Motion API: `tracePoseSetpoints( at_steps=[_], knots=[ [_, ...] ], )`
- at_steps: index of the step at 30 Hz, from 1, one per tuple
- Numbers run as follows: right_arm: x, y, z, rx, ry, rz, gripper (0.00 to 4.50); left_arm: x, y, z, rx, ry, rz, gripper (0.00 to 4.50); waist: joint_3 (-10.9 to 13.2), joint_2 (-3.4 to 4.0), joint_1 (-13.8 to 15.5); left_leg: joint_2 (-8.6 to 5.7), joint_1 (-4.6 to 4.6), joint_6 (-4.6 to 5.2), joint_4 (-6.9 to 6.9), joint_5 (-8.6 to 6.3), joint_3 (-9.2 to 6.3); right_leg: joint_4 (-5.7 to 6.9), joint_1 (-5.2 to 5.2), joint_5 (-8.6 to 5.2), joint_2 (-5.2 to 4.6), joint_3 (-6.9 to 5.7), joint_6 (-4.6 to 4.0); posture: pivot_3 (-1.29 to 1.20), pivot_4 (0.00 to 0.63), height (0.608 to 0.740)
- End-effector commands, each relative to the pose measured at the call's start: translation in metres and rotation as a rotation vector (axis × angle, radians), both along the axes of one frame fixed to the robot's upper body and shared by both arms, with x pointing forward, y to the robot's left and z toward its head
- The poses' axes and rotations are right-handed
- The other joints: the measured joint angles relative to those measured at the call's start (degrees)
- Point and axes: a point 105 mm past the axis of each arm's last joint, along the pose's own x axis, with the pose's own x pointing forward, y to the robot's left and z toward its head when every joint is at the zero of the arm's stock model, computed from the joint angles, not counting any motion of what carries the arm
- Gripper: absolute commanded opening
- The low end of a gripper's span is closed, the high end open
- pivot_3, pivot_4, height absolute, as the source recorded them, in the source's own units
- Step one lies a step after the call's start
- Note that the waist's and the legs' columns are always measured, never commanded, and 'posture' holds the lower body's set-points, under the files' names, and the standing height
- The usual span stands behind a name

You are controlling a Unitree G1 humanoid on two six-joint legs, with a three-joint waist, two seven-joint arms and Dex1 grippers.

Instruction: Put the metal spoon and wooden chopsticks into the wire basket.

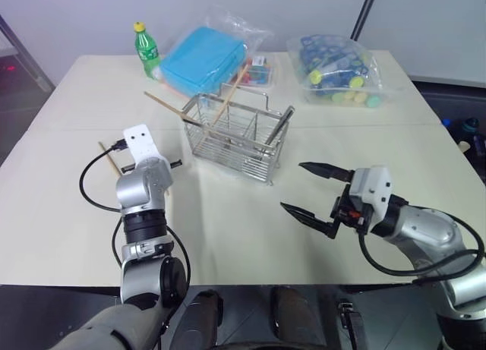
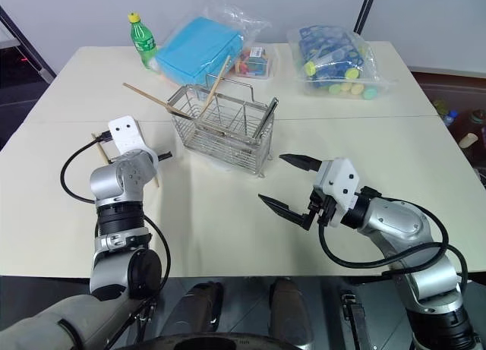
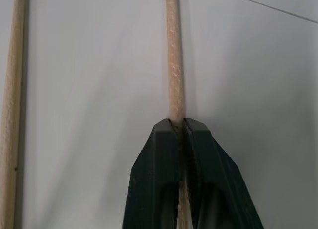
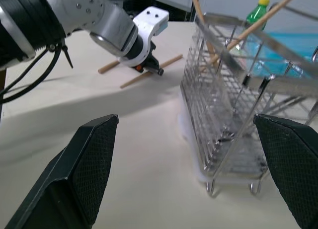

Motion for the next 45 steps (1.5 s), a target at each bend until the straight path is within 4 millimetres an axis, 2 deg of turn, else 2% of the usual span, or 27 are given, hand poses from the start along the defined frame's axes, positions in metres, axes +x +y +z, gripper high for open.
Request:
tracePoseSetpoints(
  at_steps=[1, 6, 8, 9, 14, 16, 18, 21, 25, 28, 33, 37, 41, 45],
  knots=[
    [-0.004, -0.003, 0.02, 0.023, -0.052, -0.013, 4.5, -0.006, 0.011, -0.014, -0.002, 0.044, 0.027, 0.04, 0.0, 0.0, 0.0, 0.0, 0.0, 0.0, 0.0, 0.0, 0.0, 0.0, 0.0, 0.0, 0.0, 0.0, 0.0, 0.0, 0.15, 0.74],
    [-0.008, -0.006, 0.021, 0.028, -0.048, -0.031, 4.5, -0.006, 0.029, -0.014, 0.068, -0.005, 0.036, 0.04, 0.0, 0.04, -0.3, 0.01, 0.04, 0.0, -0.03, 0.0, 0.01, 0.01, 0.0, 0.0, 0.0, 0.0, 0.0, 0.0, 0.15, 0.74],
    [-0.008, -0.005, 0.022, 0.03, -0.052, -0.038, 4.5, -0.002, 0.035, -0.008, 0.028, -0.097, 0.016, 0.04, 0.0, 0.04, -0.5, 0.02, 0.05, 0.0, -0.03, 0.0, 0.02, 0.02, 0.0, 0.0, 0.01, 0.0, 0.0, 0.0, 0.15, 0.74],
    [-0.008, -0.005, 0.023, 0.031, -0.055, -0.042, 4.5, 0.001, 0.038, 0.001, 0.053, -0.156, -0.024, 0.04, 0.0, 0.04, -0.5, 0.03, 0.05, 0.0, -0.03, 0.0, 0.03, 0.02, -0.01, 0.0, 0.01, 0.01, 0.0, 0.0, 0.15, 0.74],
    [-0.007, -0.004, 0.022, 0.037, -0.058, -0.06, 4.5, 0.015, 0.04, 0.065, 0.205, -0.462, -0.274, 0.04, 0.0, -0.04, 0.0, 0.06, -0.03, 0.0, -0.02, 0.0, 0.02, 0.03, -0.09, 0.0, 0.06, 0.01, -0.02, 0.0, 0.15, 0.74],
    [-0.006, -0.004, 0.021, 0.036, -0.058, -0.068, 4.5, 0.016, 0.04, 0.103, 0.3, -0.594, -0.392, 0.04, 0.0, -0.08, 0.3, 0.05, -0.07, 0.0, 0.0, 0.0, 0.03, -0.02, -0.09, 0.01, 0.03, 0.01, -0.03, 0.0, 0.15, 0.74],
    [-0.005, -0.003, 0.019, 0.037, -0.058, -0.073, 4.5, 0.014, 0.04, 0.132, 0.382, -0.69, -0.478, 0.04, 0.1, -0.14, 0.5, 0.02, -0.12, 0.0, -0.01, 0.0, 0.01, -0.03, -0.1, 0.0, 0.0, 0.0, -0.03, 0.0, 0.15, 0.74],
    [-0.004, -0.001, 0.017, 0.042, -0.057, -0.078, 4.5, 0.008, 0.036, 0.181, 0.434, -0.874, -0.593, 0.04, 0.1, -0.14, 0.6, 0.0, -0.12, 0.0, -0.04, 0.0, 0.01, -0.11, -0.08, 0.01, -0.04, 0.0, -0.03, 0.0, 0.15, 0.74],
    [-0.003, 0.002, 0.015, 0.051, -0.057, -0.081, 4.5, 0.007, 0.033, 0.227, 0.344, -1.05, -0.663, 0.04, 0.1, -0.15, 0.3, -0.01, -0.12, 0.01, -0.05, -0.01, 0.01, -0.11, -0.08, 0.0, -0.05, -0.01, -0.02, 0.0, 0.15, 0.74],
    [-0.002, 0.004, 0.015, 0.056, -0.061, -0.084, 4.5, 0.008, 0.025, 0.251, 0.264, -1.155, -0.718, 0.04, 0.1, -0.16, -0.1, -0.01, -0.11, 0.03, -0.05, -0.01, 0.01, -0.09, -0.07, 0.0, -0.05, -0.02, -0.01, 0.0, 0.15, 0.74],
    [-0.003, 0.006, 0.013, 0.067, -0.065, -0.092, 4.5, 0.005, 0.01, 0.279, 0.131, -1.284, -0.799, 0.04, 0.1, -0.18, -0.3, 0.0, -0.09, 0.03, -0.05, -0.01, 0.01, -0.04, -0.09, 0.0, -0.04, -0.02, 0.0, 0.0, 0.15, 0.74],
    [-0.004, 0.008, 0.012, 0.079, -0.068, -0.098, 4.5, 0.001, -0.005, 0.29, -0.035, -1.359, -0.845, 0.04, 0.1, -0.19, -0.2, 0.0, -0.1, 0.04, -0.04, -0.01, 0.01, -0.04, -0.09, -0.01, -0.03, -0.02, 0.01, 0.0, 0.15, 0.74],
    [-0.004, 0.01, 0.009, 0.09, -0.066, -0.107, 4.5, -0.005, -0.042, 0.282, -0.225, -1.36, -0.96, 0.04, 0.1, -0.26, -0.2, 0.0, -0.11, 0.04, -0.03, -0.01, -0.01, -0.04, -0.08, -0.01, -0.04, -0.02, 0.01, 0.0, 0.15, 0.74],
    [-0.004, 0.013, 0.006, 0.098, -0.065, -0.107, 4.5, -0.01, -0.067, 0.271, -0.321, -1.324, -1.026, 0.04, 0.1, -0.26, -0.3, -0.01, -0.1, 0.04, -0.02, -0.01, -0.01, -0.03, -0.08, -0.01, -0.04, -0.01, 0.01, 0.0, 0.15, 0.74]
  ],
)
